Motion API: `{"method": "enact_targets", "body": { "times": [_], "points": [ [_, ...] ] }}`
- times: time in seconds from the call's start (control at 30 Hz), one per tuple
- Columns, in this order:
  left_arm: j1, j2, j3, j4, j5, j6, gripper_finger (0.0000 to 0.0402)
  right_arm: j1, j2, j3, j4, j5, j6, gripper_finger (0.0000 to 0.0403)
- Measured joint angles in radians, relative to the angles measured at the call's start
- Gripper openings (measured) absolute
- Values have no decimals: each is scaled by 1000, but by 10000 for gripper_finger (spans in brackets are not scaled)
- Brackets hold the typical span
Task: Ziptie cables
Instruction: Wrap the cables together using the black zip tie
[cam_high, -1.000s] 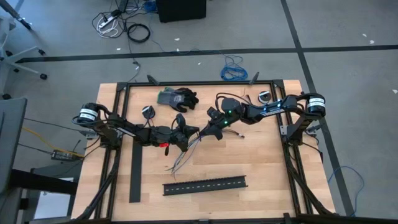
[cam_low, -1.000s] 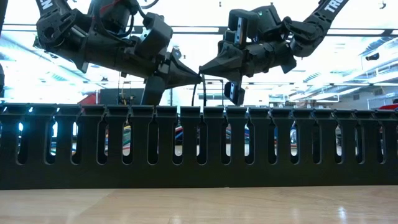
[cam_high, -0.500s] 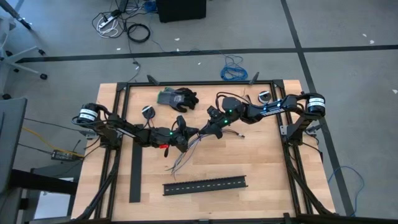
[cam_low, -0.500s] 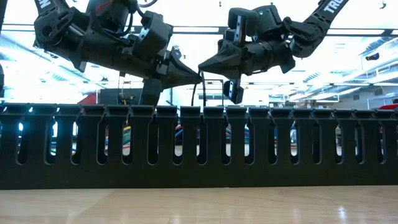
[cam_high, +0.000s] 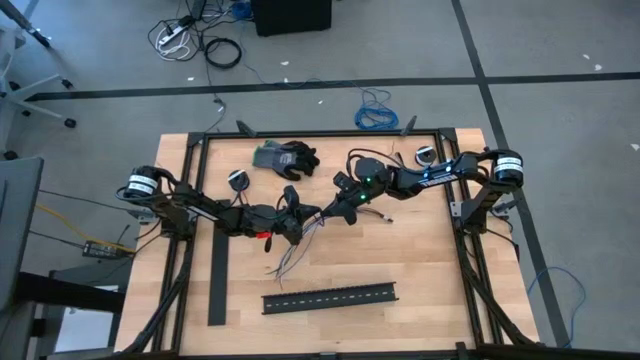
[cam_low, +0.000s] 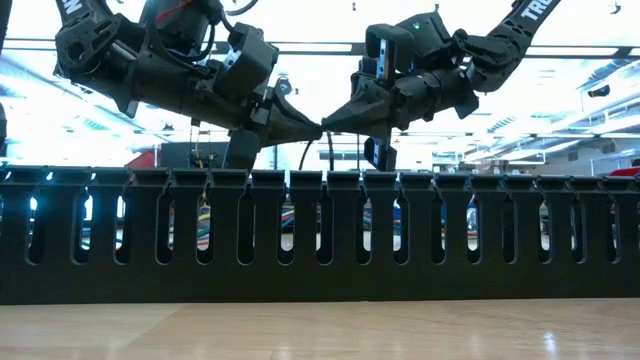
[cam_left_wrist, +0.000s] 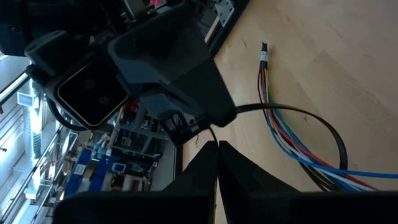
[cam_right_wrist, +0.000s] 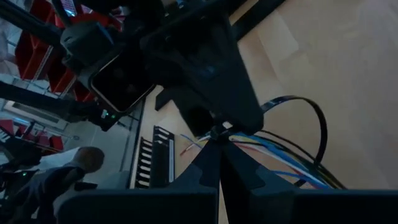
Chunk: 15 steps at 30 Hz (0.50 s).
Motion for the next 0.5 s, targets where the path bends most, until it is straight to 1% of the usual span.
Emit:
{"method": "enact_targets", "body": {
  "times": [0.5],
  "points": [
    [-1,0,0,-27,2,-1,0,0,0,0,-5,24,-1,0]
  ]
}}
